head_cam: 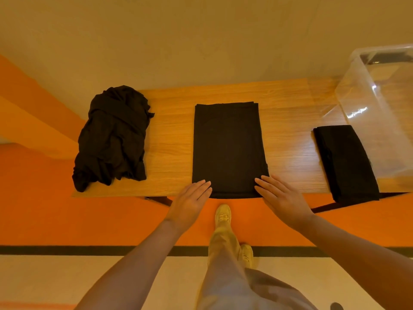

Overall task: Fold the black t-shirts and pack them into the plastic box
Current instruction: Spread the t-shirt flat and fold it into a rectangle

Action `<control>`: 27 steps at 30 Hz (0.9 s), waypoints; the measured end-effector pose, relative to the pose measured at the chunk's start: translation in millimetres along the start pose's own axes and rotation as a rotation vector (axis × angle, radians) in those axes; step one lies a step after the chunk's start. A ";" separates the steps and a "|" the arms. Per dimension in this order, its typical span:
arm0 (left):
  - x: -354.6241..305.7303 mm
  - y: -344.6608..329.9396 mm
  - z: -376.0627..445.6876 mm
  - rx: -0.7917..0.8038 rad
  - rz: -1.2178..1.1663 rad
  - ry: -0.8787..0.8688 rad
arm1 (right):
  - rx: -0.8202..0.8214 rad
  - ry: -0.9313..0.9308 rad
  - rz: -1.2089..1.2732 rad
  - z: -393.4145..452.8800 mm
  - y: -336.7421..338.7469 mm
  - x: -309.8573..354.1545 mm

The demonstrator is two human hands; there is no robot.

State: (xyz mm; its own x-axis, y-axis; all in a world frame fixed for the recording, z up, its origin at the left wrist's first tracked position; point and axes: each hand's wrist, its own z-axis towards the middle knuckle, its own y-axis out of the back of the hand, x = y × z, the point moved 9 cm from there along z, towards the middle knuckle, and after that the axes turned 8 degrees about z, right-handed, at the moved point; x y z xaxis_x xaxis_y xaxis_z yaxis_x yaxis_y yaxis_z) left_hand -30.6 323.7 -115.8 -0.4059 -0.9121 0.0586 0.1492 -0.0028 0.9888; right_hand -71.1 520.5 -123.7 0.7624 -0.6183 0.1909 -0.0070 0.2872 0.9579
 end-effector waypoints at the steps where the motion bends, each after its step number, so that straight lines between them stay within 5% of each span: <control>1: 0.2 5.2 0.8 -0.029 -0.027 0.000 | -0.014 -0.001 0.029 1.2 5.7 1.7; 8: 11.7 54.1 7.7 -0.215 -0.123 0.117 | -0.129 -0.073 0.258 7.0 48.0 -7.2; 15: 37.1 57.5 -1.3 -0.193 -0.313 0.386 | -0.084 -0.326 0.526 5.5 62.7 -29.4; 21: 65.8 52.4 14.1 -0.040 -0.755 0.690 | -0.084 -0.539 0.808 19.6 62.5 -53.3; 27: 100.1 42.8 57.3 -0.055 -0.792 0.763 | -0.137 -0.752 0.892 52.2 53.4 -88.1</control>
State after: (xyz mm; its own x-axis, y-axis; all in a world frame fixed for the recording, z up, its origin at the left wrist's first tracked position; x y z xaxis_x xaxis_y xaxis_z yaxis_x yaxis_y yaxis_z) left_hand -116.5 255.8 -59.7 0.2570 -0.6576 -0.7082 0.1405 -0.6996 0.7006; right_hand -172.4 552.1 -78.2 -0.0516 -0.4216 0.9053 -0.2411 0.8850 0.3984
